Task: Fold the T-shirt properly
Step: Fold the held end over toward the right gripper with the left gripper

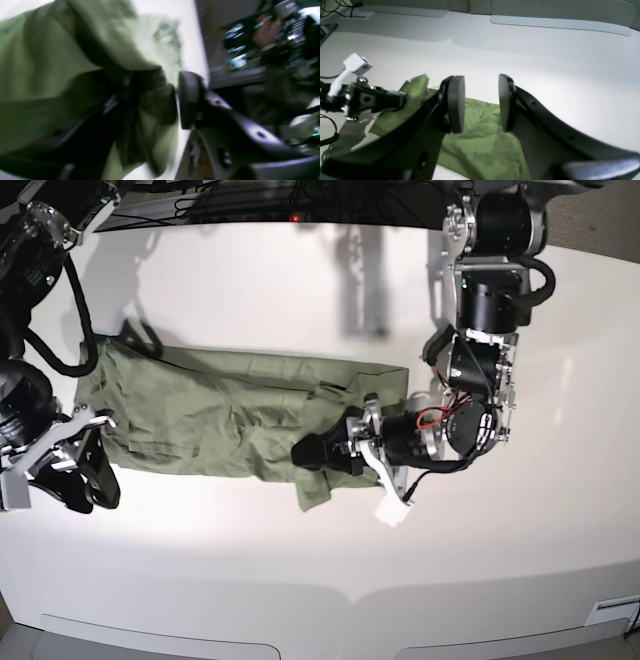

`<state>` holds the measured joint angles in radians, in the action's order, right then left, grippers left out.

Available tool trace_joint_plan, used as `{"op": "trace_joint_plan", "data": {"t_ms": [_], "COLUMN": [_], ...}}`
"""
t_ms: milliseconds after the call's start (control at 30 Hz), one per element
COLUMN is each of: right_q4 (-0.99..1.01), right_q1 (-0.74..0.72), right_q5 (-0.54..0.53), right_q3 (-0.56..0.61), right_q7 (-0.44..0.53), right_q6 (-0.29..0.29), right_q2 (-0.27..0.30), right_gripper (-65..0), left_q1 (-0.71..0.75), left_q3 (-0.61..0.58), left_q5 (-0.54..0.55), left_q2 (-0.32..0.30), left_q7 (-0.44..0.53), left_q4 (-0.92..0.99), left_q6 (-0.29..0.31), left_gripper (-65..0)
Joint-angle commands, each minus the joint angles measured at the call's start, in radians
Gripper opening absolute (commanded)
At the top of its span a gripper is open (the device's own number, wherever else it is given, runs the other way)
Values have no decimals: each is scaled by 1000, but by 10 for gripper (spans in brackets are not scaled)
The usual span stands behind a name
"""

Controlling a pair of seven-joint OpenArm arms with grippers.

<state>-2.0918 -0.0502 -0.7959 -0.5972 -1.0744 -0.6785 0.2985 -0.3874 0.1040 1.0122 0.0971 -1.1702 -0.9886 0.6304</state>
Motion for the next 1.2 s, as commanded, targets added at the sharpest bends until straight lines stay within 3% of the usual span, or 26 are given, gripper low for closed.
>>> {"op": "trace_joint_plan", "data": {"t_ms": [0,233,367,467,567,667,867,967,1100,1167], "right_q4": [-15,-15,-15,-13,35,137,338,406,517,590], "right_q1": [-16,-16,-16,-16,-16,-16,-20,-23,-60,-93], "right_q5": [-19,-19,-14,96,241,270,271,274,334,371], "right_q3": [-6,-6,-6,-6,-6,-6,-6,-6,-10,-20], "right_q7": [27,36,37,62,89,108,139,139,124,125], "right_q6": [-3,-3,-3,-3,-1,3,2,12,113,118], "right_q2": [14,14,14,15,27,60,165,208,250,264], "right_gripper": [-423,-423,-423,-423,-423,-422,-212,-207,-207,-207], "left_q1": [-28,-31,-34,-35,-60,-110,-218,-243,-244,-244], "left_q3": [-1,-1,-1,-1,-2,-2,-2,-2,-54,-90], "left_q5": [52,62,62,42,-78,-174,-367,-436,-446,-457], "left_q2": [8,7,5,5,6,8,28,53,53,53], "left_q7": [-8,-64,-64,-58,-23,-2,70,69,95,95], "left_q4": [-18,-18,-18,-18,-18,-18,-18,-18,-18,-18], "left_q6": [6,7,49,63,68,68,68,68,68,68], "left_gripper": [-357,-354,-354,-354,-354,-354,-354,-354,-354,-354]}}
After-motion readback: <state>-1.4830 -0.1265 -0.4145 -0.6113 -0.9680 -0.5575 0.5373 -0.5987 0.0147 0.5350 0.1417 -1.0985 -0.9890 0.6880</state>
